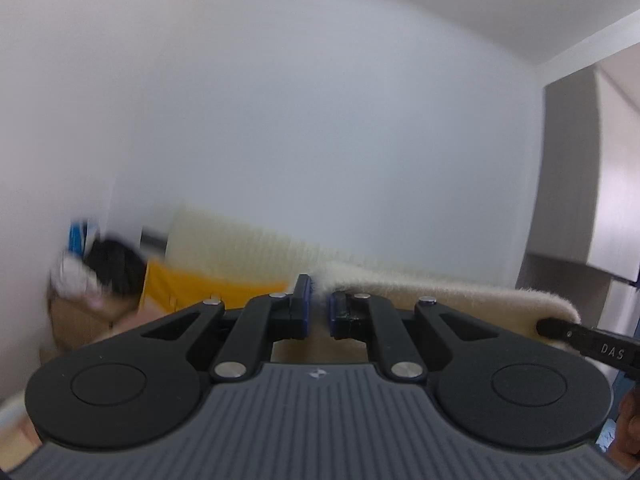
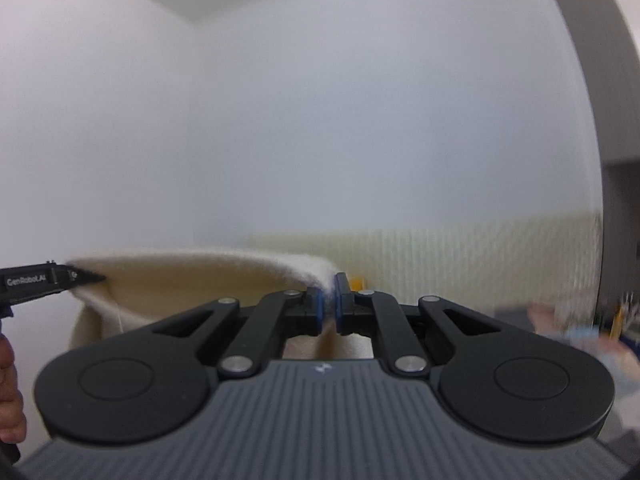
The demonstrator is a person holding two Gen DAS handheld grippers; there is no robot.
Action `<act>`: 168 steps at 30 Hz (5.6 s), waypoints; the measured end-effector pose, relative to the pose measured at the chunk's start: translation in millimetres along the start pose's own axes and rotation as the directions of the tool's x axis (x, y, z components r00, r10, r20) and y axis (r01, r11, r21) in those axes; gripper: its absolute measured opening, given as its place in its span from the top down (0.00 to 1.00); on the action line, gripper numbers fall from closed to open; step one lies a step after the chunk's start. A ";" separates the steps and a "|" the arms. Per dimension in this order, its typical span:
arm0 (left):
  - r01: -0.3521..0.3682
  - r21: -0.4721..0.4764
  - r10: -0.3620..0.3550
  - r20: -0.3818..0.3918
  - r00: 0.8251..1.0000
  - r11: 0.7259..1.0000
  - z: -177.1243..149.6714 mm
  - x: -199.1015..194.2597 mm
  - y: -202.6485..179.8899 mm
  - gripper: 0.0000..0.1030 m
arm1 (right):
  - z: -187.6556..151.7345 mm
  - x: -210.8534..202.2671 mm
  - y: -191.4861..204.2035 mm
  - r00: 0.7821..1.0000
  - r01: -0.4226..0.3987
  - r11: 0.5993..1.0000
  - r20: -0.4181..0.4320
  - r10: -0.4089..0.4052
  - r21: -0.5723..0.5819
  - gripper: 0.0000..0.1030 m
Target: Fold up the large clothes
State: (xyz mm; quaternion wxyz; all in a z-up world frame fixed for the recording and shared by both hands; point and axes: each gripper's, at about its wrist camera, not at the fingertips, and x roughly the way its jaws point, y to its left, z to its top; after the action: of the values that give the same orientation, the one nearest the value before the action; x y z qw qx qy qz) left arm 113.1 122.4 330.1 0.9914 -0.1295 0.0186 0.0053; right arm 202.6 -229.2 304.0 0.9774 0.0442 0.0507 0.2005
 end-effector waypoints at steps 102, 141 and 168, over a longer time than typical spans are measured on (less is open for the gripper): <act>-0.338 -0.045 0.192 -0.749 0.634 0.940 -343.1 19.2 291.1 0.24 | -371.7 -17.0 34.4 0.825 -0.060 0.986 -0.548 0.138 0.158 0.43; -0.448 -0.236 0.148 -0.728 0.669 0.863 -300.6 21.7 405.7 0.90 | -397.0 -0.3 60.0 0.798 -0.067 0.998 -0.601 0.044 -0.016 0.43; -0.763 -0.072 0.514 -0.698 0.499 0.642 -299.0 208.5 632.2 0.90 | -428.9 86.8 64.2 0.780 -0.008 1.000 -0.626 0.018 0.019 0.43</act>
State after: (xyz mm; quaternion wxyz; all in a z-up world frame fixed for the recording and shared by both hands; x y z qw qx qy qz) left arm 301.1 657.7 -128.8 0.8047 -0.2921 0.3892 0.3402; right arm 206.9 -107.6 -121.2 0.9035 -0.0168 0.3733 0.2101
